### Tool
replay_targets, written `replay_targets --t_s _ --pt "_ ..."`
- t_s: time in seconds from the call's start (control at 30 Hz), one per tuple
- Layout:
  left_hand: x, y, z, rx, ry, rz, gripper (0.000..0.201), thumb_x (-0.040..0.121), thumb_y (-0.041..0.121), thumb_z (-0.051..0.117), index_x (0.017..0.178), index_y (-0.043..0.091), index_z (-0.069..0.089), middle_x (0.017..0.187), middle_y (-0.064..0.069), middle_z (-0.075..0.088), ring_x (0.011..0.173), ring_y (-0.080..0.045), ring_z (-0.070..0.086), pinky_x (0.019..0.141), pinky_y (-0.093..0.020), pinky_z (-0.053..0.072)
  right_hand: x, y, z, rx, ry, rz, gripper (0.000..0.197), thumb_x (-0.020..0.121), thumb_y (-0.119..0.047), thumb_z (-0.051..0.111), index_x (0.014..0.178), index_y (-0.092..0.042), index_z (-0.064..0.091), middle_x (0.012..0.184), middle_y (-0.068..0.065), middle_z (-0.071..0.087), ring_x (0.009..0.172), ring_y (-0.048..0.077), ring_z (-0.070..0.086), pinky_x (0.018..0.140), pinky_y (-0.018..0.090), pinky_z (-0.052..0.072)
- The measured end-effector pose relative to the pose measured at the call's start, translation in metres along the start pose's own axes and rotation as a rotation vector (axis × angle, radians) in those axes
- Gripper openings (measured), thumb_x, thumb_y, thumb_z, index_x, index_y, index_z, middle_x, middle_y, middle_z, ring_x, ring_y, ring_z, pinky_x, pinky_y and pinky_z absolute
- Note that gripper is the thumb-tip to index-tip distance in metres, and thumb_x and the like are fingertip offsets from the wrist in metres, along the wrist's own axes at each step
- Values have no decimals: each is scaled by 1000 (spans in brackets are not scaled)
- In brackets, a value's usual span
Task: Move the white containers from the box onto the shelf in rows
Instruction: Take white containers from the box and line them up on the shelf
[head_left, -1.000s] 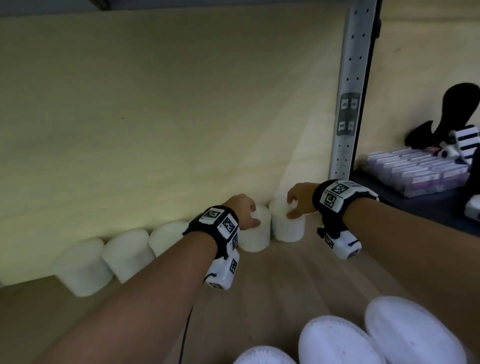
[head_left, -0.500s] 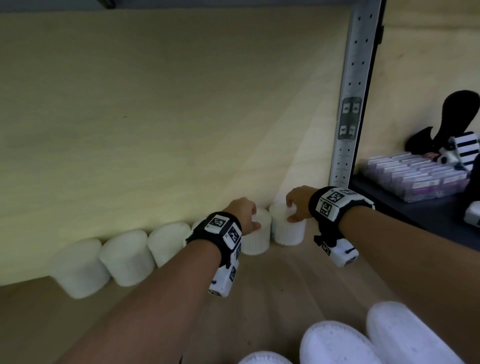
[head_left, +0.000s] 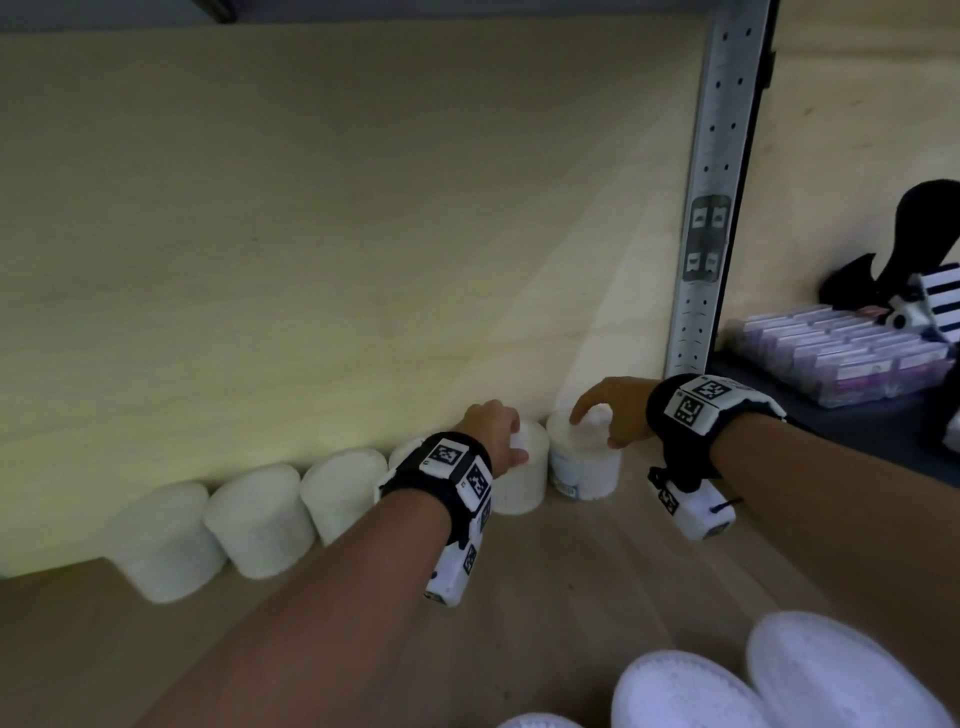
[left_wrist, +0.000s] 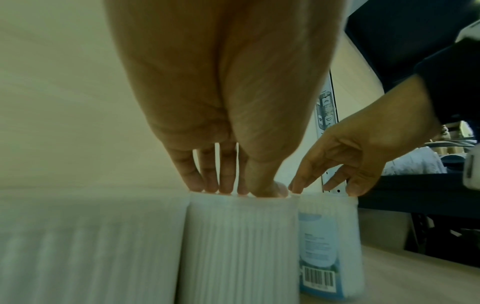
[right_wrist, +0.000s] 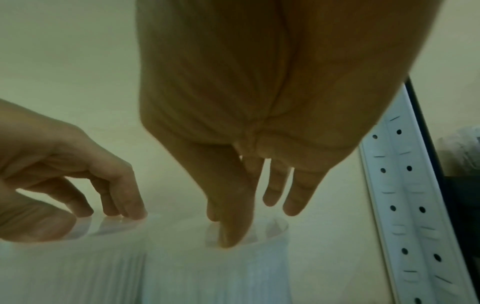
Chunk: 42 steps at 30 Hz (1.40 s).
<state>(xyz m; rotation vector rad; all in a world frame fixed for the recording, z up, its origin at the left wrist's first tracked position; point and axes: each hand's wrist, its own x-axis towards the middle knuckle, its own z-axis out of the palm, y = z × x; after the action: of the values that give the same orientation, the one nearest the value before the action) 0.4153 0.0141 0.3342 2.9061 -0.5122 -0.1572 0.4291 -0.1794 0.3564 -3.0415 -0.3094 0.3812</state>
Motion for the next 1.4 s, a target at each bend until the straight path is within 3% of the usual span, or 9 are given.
replay_targets --t_s 0.07,0.17,0.23,0.33,0.53,0.8,0.9,1.03,1.4 --pt "0 -1 0 -9 6 -4 49 92 31 60 133 7 47 138 -13 44 128 -30 43 107 -40 39 0 -2 0 57 49 33 52 85 -12 64 134 -22 52 145 6 39 132 26 42 106 35 42" --pt "0 -1 1 -13 13 -2 49 91 30 60 133 7 47 138 -13 44 128 -30 43 107 -39 39 2 -4 2 48 114 89 55 89 -43 60 135 -17 48 141 8 43 129 26 44 106 35 39" --pt "0 -1 1 -14 15 -1 49 91 30 60 133 7 47 138 -13 44 128 -30 42 107 -39 39 2 -5 5 36 95 113 62 88 -52 56 136 -13 47 139 8 46 128 25 45 104 34 39" --pt "1 -2 2 -19 16 0 49 91 30 60 132 7 48 137 -13 44 128 -30 42 107 -40 38 3 -6 8 28 89 117 63 85 -51 61 134 -13 49 136 8 48 124 24 48 99 31 41" --pt "1 -2 5 -35 45 1 47 92 29 60 132 8 48 136 -13 44 128 -30 42 106 -39 38 1 -6 6 11 60 88 58 86 -42 64 136 -17 49 139 7 44 126 24 47 104 33 39" --pt "1 -1 5 -45 52 -10 47 91 29 61 132 8 49 137 -12 44 128 -30 42 107 -40 38 -1 -8 4 40 25 53 53 91 -8 50 140 -25 45 151 6 34 138 28 37 110 36 38" --pt "2 -2 5 -48 48 -13 48 91 29 61 132 8 49 137 -12 45 128 -30 42 107 -41 39 0 -11 2 34 88 89 48 93 -26 53 141 -24 42 149 7 33 138 30 31 111 38 34" --pt "1 -1 5 -36 41 -10 48 92 29 59 133 8 47 138 -13 43 129 -30 41 107 -40 38 1 -13 5 4 60 143 65 90 -54 52 141 -16 41 145 10 37 133 28 42 108 36 36" --pt "0 0 4 -44 40 -9 46 92 28 59 132 8 48 137 -13 43 129 -30 40 107 -40 38 -1 -12 7 -3 26 100 60 88 -40 63 141 -20 43 144 6 39 132 26 42 109 35 37"
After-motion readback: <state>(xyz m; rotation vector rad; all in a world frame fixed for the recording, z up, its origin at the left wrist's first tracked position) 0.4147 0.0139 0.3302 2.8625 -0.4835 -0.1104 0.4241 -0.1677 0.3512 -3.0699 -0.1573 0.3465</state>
